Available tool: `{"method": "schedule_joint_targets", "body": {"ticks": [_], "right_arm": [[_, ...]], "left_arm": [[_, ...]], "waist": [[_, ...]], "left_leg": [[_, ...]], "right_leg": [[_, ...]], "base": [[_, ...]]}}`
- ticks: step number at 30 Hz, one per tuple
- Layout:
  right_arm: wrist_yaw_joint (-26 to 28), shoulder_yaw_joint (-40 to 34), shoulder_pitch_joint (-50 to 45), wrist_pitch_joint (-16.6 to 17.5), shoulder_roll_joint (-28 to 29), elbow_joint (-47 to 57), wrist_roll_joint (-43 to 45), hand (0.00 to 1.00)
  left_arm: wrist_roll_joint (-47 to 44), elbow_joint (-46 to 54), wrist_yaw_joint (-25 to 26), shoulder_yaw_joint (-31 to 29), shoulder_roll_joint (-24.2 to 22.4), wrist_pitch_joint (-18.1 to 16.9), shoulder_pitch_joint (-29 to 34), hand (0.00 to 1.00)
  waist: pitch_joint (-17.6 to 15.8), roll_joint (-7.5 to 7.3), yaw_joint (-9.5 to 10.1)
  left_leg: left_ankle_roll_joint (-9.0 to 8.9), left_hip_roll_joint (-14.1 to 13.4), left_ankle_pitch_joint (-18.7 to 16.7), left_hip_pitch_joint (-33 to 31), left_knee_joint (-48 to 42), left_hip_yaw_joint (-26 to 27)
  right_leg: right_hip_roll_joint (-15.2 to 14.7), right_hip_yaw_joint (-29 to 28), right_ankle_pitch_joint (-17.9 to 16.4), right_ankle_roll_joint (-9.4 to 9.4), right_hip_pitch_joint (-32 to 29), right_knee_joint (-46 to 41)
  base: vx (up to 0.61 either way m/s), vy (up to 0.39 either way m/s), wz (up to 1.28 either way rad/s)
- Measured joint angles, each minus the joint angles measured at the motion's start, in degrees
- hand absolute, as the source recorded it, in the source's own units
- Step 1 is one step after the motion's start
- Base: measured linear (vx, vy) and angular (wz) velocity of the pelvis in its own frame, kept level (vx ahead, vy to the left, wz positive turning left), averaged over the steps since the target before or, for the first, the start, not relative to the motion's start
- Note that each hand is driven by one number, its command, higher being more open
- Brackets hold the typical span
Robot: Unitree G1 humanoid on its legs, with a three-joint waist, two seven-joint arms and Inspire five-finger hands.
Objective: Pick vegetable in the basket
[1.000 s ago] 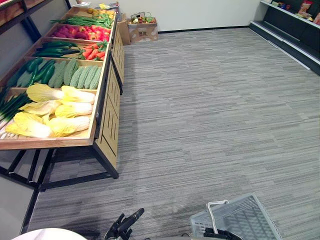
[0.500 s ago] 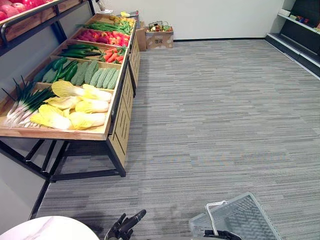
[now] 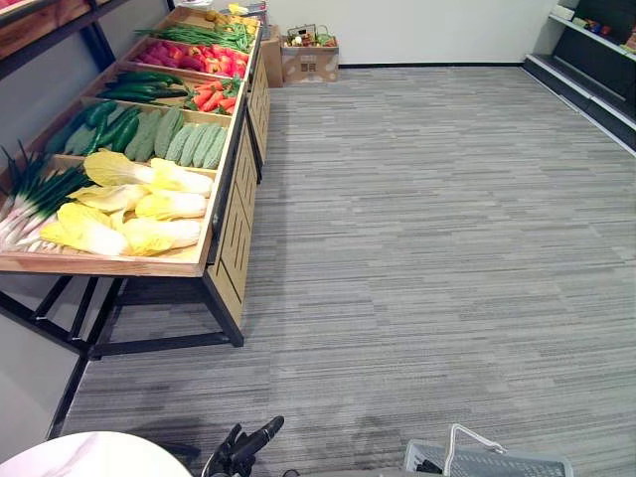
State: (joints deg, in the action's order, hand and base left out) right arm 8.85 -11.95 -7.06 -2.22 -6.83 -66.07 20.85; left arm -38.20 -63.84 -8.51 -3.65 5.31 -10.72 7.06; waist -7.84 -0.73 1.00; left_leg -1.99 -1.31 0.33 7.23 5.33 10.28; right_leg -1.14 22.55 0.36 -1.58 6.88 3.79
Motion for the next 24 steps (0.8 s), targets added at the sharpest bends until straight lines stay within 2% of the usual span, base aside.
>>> {"method": "schedule_joint_targets", "body": {"ticks": [3, 10, 12, 13, 14, 15, 16, 17, 18, 20, 21, 22, 24], "right_arm": [[-0.3, 2.0, 0.5, -0.2, -0.4, 0.1, 0.0, 0.00], [-0.4, 2.1, 1.9, -1.0, 0.0, 0.7, 0.0, 0.00], [-0.5, 2.1, 1.9, -1.1, -0.1, 0.7, 0.0, 0.00], [-0.7, 1.9, 1.9, -1.2, -0.1, 0.7, 0.2, 0.00], [-0.9, 1.7, 1.9, -1.1, -0.1, 0.8, 0.4, 0.00], [-1.1, 1.3, 1.4, -1.0, -0.5, 0.8, 2.0, 0.00], [-1.3, 0.8, 1.0, -1.0, -0.7, 0.8, 2.0, 0.00], [-1.4, 0.2, 0.7, -1.1, -0.9, 0.6, 2.1, 0.00], [-1.8, -0.9, 1.1, -1.3, -1.1, 0.3, 2.3, 0.00], [-1.5, -3.1, 1.3, -0.3, -0.9, 1.1, 4.3, 0.00], [-1.4, -3.6, 1.2, -0.2, -0.4, 1.3, 4.2, 0.00], [-1.4, -4.0, 1.1, -0.1, -0.1, 1.3, 4.2, 0.00], [-1.4, -6.0, 0.8, 0.1, 1.0, 1.2, 4.2, 0.00]], "left_arm": [[0.0, 1.0, 1.3, 0.0, 0.0, 0.2, 1.0, 1.00], [0.1, 1.3, 2.3, -0.1, 0.1, 1.3, 1.1, 1.00], [0.1, 1.3, 2.3, -0.3, 0.1, 1.4, 1.1, 1.00], [0.6, 1.3, 2.0, -1.4, 0.2, 1.5, 1.1, 1.00], [0.6, 1.2, 1.9, -1.6, 0.2, 1.5, 1.1, 1.00], [0.7, 1.3, 1.8, -1.8, 0.4, 1.8, 1.3, 1.00], [0.7, 1.4, 1.8, -1.8, 0.7, 2.2, 1.4, 1.00], [0.7, 1.6, 1.8, -1.7, 0.8, 2.3, 1.3, 1.00], [0.7, 1.8, 2.0, -2.0, 0.8, 2.5, 1.0, 1.00], [0.7, 1.6, 2.3, -2.0, 1.3, 2.7, 1.3, 1.00], [0.6, 1.2, 2.9, -2.0, 1.9, 2.7, 1.7, 1.00], [0.6, 1.0, 3.1, -2.1, 2.1, 2.7, 2.0, 1.00], [0.5, 0.6, 3.0, -2.4, 2.3, 3.2, 2.8, 1.00]], "waist": [[0.2, -0.42, 0.34], [0.4, -0.72, 0.47], [0.3, -0.91, 0.52], [0.0, -1.07, 0.48], [-0.2, -1.15, 0.27], [-0.2, -1.46, -0.08], [-0.1, -2.08, -0.09], [-0.2, -2.27, -0.26], [-0.7, -1.98, 0.12], [-2.8, -1.34, -0.34], [-2.9, -1.58, -1.01], [-2.9, -1.61, -1.03], [-2.9, -1.63, -1.02]], "left_leg": [[-0.44, 0.2, 0.4, 0.2, 0.0, 0.0], [0.08, 0.5, 0.7, 0.8, 0.1, 0.9], [0.76, 0.6, 0.3, 1.1, 0.1, 2.0], [1.66, 0.5, -0.3, 1.6, 0.1, 4.0], [1.83, 0.3, -0.4, 1.9, 0.1, 5.5], [2.08, 0.6, -0.6, 2.5, 0.0, 7.7], [2.59, 1.1, -1.2, 3.0, -0.3, 8.8], [2.81, 1.1, -1.4, 3.0, -0.3, 9.1], [3.47, 1.3, -1.9, 2.7, -0.5, 9.4], [5.03, 1.2, -2.7, 4.8, -1.8, 9.2], [4.69, 0.4, -4.0, 5.6, -3.4, 9.2], [4.40, -0.1, -5.0, 5.6, -4.1, 9.2], [3.35, -1.6, -7.3, 5.5, -6.8, 8.9]], "right_leg": [[-0.5, 0.8, -0.2, -0.33, 0.2, -0.7], [-1.1, 0.9, -0.4, -0.58, 0.3, -1.8], [-1.4, 0.9, -0.5, -0.65, 0.3, -2.3], [-1.9, 1.2, -1.4, -0.91, 0.1, -3.7], [-2.5, 1.5, -2.4, -1.24, -0.1, -5.2], [-4.2, 2.6, -5.1, -2.91, -1.3, -9.5], [-6.4, 3.3, -7.8, -5.92, -3.0, -14.5], [-7.7, 3.5, -8.4, -7.05, -4.3, -18.3], [-10.8, 3.4, -8.5, -6.81, -9.4, -29.7], [-14.6, 2.2, -7.1, -6.40, -14.0, -42.2], [-14.8, 2.0, -9.7, -5.42, -14.4, -42.1], [-14.6, 2.0, -10.2, -5.40, -14.6, -40.8], [-13.3, 0.6, -9.3, -5.93, -14.8, -30.2]], "base": [[-0.05, -0.005, 0.15], [-0.06, 0.001, 0.01], [-0.04, 0.016, -0.03], [-0.02, 0.032, 0.07], [-0.02, 0.068, 0.28], [0.02, 0.114, 0.44], [0.05, 0.119, 0.45], [0.07, 0.128, 0.21], [0.01, 0.121, 0.02], [0.00, 0.185, 0.04], [0.02, 0.153, 0.06], [0.02, 0.075, 0.05], [0.04, 0.014, 0.09]]}}
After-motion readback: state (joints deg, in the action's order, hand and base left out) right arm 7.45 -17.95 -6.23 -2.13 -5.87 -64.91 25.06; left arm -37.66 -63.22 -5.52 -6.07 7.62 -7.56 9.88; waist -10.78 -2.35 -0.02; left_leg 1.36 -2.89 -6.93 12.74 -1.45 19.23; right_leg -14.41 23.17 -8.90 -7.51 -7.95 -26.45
